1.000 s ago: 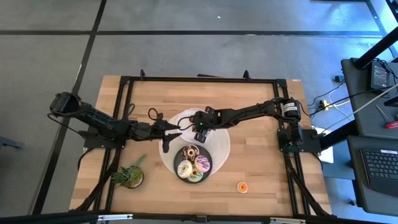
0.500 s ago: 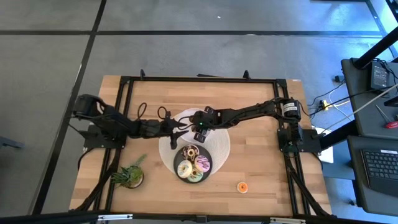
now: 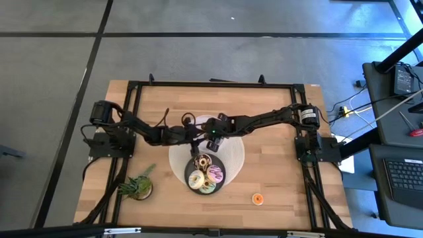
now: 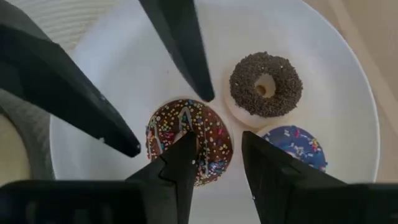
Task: Pick & Place donuts
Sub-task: Put the small brown donut on the white plate
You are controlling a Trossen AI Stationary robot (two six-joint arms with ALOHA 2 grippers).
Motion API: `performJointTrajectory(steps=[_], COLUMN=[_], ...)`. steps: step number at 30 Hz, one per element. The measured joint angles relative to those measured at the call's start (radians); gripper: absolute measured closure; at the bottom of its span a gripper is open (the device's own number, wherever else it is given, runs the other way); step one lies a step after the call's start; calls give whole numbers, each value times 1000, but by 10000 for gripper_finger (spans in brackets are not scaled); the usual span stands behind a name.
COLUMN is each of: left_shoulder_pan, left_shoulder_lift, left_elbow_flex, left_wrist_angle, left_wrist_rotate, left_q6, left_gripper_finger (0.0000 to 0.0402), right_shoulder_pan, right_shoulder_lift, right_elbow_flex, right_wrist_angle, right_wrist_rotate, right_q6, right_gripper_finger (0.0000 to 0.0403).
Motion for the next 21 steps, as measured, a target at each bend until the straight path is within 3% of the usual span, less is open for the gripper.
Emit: performJointTrajectory(steps=[21], left_shoulder_pan=[5], left_shoulder_lift=[-5], left_elbow_flex=[2], left_wrist_angle=[-103], left_wrist_rotate=[-37], left_q6=[-75], left_gripper_finger=[253], right_shoulder_pan=[0], right_shoulder_lift=[0], right_elbow_flex=[0], right_wrist_angle=[-23], right_wrist_rotate=[-1], right_q6=[23], right_gripper_finger=[272])
